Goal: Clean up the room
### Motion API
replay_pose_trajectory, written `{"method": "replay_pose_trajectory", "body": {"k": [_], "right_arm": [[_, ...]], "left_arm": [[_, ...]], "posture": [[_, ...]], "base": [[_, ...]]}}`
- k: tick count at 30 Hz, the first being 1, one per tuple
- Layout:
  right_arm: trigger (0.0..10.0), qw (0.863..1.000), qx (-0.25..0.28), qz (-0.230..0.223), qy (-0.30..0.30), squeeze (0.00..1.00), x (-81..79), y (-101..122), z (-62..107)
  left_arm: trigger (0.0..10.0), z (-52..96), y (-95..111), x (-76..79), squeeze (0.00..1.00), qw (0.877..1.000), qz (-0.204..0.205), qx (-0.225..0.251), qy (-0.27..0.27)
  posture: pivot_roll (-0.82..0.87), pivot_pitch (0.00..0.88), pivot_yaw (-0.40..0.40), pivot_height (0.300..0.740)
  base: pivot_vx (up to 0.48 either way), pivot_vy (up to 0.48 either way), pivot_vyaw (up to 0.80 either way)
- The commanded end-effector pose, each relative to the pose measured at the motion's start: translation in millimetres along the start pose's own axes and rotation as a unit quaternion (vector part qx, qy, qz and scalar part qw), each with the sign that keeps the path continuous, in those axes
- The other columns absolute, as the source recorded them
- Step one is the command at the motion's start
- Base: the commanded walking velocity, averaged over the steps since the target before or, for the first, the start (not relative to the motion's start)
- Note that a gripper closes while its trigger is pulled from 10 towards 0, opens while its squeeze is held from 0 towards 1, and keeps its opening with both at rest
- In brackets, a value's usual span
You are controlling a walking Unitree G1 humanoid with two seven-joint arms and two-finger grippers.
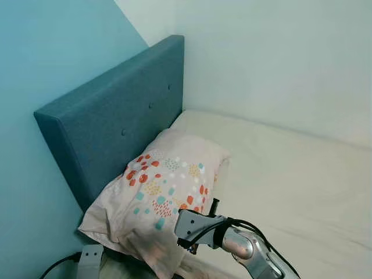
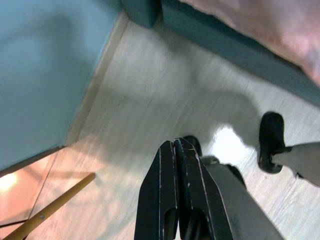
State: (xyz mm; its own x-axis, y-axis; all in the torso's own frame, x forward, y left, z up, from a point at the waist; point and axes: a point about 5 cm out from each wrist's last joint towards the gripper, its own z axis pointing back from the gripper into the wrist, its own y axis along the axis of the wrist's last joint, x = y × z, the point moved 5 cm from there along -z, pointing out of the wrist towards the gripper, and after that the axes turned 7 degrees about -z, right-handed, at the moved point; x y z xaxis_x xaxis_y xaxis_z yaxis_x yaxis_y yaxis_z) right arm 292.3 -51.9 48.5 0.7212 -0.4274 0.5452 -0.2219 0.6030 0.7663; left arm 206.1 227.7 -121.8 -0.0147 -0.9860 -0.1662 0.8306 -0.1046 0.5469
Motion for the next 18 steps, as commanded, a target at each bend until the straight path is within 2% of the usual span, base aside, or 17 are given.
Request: {"method": "replay_pose_trajectory", "body": {"k": [1,7,18], "right_arm": [[10.0,1.000,-0.002,-0.007,0.001,0.00,-1.0,-4.0,1.8],[10.0,1.000,-0.003,-0.007,0.001,0.00,-0.4,-4.3,1.5],[10.0,1.000,-0.003,-0.006,0.001,0.00,-0.1,-4.6,1.1]], "left_arm": [[10.0,0.8,-8.8,2.1,0.00,1.000,-0.012,-0.016,-0.004],[10.0,2.1,-18.1,5.2,0.00,0.999,-0.025,-0.031,-0.010],[10.0,2.4,-20.1,7.2,0.00,0.999,-0.037,-0.035,-0.017]], "posture": [[-0.10,0.010,-0.013,0.740],[-0.12,0.007,-0.005,0.740],[-0.13,0.006,-0.003,0.740]], "base": [[0.000,0.000,0.00],[0.000,0.000,0.00],[0.000,0.000,0.00]]}}
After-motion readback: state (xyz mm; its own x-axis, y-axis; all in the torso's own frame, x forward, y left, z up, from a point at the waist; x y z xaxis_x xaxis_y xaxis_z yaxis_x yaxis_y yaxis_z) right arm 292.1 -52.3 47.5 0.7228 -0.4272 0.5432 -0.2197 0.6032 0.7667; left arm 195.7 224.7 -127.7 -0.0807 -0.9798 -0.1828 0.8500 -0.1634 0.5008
